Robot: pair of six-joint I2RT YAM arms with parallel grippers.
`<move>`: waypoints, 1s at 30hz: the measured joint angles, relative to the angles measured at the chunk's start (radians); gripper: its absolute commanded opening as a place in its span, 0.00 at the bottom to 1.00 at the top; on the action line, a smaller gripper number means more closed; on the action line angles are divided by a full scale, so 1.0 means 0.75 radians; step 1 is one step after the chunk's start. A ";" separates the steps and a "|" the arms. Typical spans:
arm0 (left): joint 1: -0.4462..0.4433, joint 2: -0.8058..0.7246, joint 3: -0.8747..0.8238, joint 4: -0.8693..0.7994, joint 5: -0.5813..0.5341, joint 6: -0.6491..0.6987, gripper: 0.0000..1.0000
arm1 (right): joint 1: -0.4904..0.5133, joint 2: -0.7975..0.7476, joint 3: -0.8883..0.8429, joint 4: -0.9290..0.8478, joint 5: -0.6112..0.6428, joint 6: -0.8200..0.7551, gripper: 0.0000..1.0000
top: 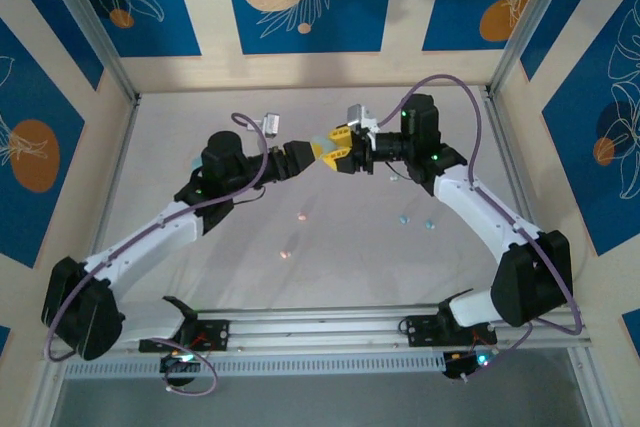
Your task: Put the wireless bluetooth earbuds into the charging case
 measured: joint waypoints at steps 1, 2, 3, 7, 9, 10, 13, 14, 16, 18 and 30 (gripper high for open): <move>0.000 -0.026 0.005 -0.036 -0.001 0.088 0.78 | -0.002 0.006 0.023 -0.023 -0.024 0.004 0.33; 0.000 -0.067 0.006 -0.073 -0.001 0.214 0.79 | -0.006 0.012 0.051 -0.054 -0.052 0.006 0.33; 0.000 -0.105 0.006 -0.101 0.002 0.329 0.79 | -0.009 0.017 0.077 -0.083 -0.085 0.009 0.33; 0.000 -0.242 -0.047 -0.095 0.052 0.726 0.76 | -0.012 0.020 0.130 -0.169 -0.176 0.008 0.33; 0.000 -0.276 -0.078 -0.075 0.093 0.891 0.74 | -0.011 0.022 0.154 -0.214 -0.207 0.005 0.33; 0.000 -0.276 -0.080 -0.076 0.106 0.950 0.73 | -0.008 0.022 0.161 -0.230 -0.217 -0.001 0.33; 0.000 -0.235 -0.079 -0.076 0.145 1.078 0.72 | 0.005 0.024 0.179 -0.281 -0.233 -0.018 0.34; 0.000 -0.213 -0.077 -0.075 0.159 1.105 0.72 | 0.010 0.025 0.181 -0.290 -0.237 -0.024 0.33; 0.000 -0.173 -0.075 -0.066 0.181 1.132 0.71 | 0.020 0.025 0.182 -0.310 -0.242 -0.033 0.33; 0.000 -0.146 -0.075 -0.050 0.192 1.145 0.69 | 0.027 0.025 0.182 -0.326 -0.242 -0.039 0.33; 0.001 -0.100 -0.030 0.050 0.256 1.141 0.48 | 0.039 0.025 0.184 -0.380 -0.252 -0.082 0.34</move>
